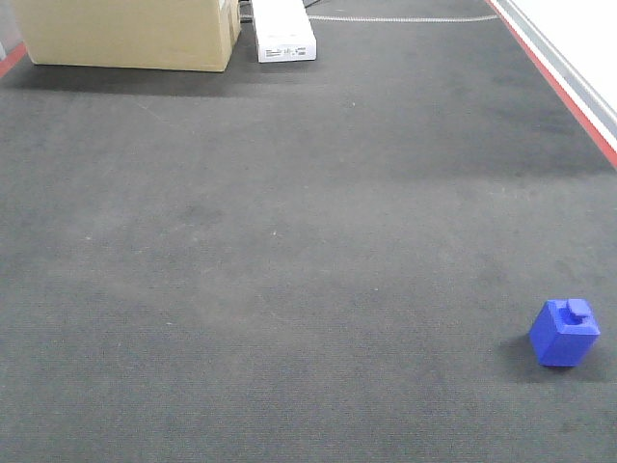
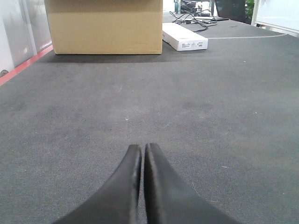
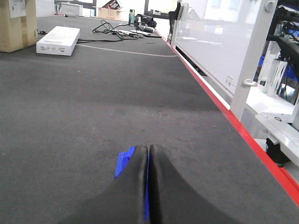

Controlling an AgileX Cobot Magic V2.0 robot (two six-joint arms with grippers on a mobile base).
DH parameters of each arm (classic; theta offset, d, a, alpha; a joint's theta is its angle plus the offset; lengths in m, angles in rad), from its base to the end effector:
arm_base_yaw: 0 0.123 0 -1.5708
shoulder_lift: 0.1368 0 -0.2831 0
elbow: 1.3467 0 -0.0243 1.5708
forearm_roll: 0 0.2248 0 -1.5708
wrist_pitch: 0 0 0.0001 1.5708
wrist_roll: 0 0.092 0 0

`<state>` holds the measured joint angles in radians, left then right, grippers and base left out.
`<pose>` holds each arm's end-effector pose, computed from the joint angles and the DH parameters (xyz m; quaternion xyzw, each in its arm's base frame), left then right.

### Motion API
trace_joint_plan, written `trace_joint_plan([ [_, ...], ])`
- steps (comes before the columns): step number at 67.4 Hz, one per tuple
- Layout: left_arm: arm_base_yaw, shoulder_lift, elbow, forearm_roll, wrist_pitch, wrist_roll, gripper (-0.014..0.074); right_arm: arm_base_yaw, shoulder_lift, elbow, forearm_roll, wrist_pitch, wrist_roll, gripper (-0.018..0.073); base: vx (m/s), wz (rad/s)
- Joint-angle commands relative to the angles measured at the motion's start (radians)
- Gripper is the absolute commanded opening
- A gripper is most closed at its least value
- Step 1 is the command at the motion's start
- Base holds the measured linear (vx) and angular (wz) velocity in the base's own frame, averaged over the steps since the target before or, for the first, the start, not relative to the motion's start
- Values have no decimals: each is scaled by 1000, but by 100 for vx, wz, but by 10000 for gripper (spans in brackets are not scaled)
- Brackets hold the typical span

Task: Pour parts from conveyor to right shelf
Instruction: 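Move the right gripper toward the blue block on the conveyor, then lower the open right gripper over the blue block and close it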

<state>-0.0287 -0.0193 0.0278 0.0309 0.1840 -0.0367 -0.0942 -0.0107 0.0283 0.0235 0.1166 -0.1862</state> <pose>0.0325 -0.0004 0.1884 0.0064 0.7432 -0.0096 0.6689 0.0335 -0.0029 0.1941 -0.0258 0.7230 -0.0875 0.6848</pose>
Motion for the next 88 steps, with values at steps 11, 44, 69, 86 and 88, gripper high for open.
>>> trace_joint_plan([
  [11, -5, -5, -19, -1, -69, -7, -6, -6, -12, 8, -8, -73, -70, -9, 0, 0],
  [44, -5, -5, -19, -1, -69, -7, -6, -6, 52, -141, 125, -243, 69, -9, 0, 0],
  [69, -5, -5, -19, -1, -69, -7, -6, -6, 530, -429, 142, 334, 39, -9, 0, 0],
  [86, -5, -5, -19, -1, -69, -7, -6, -6, 638, -440, 146, 312, 57, -6, 0, 0],
  [88, -5, -5, -19, -1, -69, -7, -6, -6, 646, -451, 141, 321, 57, -1, 0, 0],
])
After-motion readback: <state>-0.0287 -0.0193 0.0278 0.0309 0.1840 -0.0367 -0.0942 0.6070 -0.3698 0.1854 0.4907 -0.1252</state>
